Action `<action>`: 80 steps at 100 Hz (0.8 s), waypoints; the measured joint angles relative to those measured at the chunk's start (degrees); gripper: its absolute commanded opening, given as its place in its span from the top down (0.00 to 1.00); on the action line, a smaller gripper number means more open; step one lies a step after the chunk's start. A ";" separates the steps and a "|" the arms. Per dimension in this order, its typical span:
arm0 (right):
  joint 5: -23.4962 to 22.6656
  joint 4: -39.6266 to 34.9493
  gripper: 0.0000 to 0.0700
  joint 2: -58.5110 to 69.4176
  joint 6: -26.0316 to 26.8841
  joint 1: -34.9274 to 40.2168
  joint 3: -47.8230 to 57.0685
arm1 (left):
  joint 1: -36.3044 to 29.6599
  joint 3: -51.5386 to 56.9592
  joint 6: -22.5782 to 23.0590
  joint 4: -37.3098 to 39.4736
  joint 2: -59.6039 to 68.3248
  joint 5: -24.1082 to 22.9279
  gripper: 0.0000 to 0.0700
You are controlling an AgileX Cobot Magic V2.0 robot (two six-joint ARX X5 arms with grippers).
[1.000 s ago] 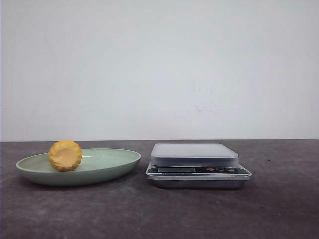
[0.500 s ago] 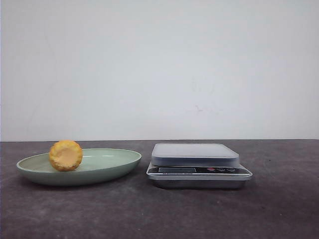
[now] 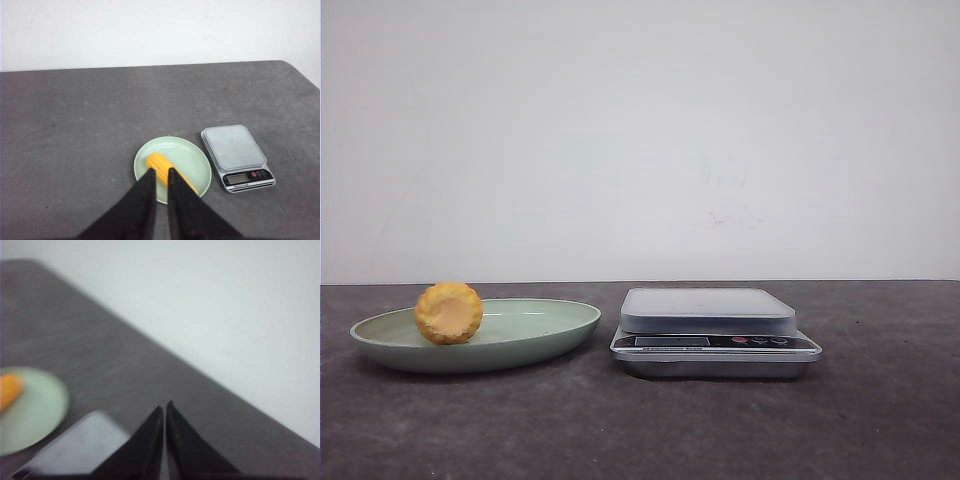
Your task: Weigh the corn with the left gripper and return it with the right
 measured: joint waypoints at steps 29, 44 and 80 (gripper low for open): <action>-6.03 32.17 1.00 -22.62 6.95 -17.53 -42.07 | 0.00 0.00 0.00 0.00 0.00 0.00 1.00; -6.25 25.59 1.00 -33.42 11.91 -21.57 -52.57 | 0.00 0.02 0.00 0.00 0.00 0.02 1.00; -7.13 9.97 1.00 -43.76 15.54 -25.68 -54.75 | 0.00 0.02 0.00 0.00 0.00 0.00 1.00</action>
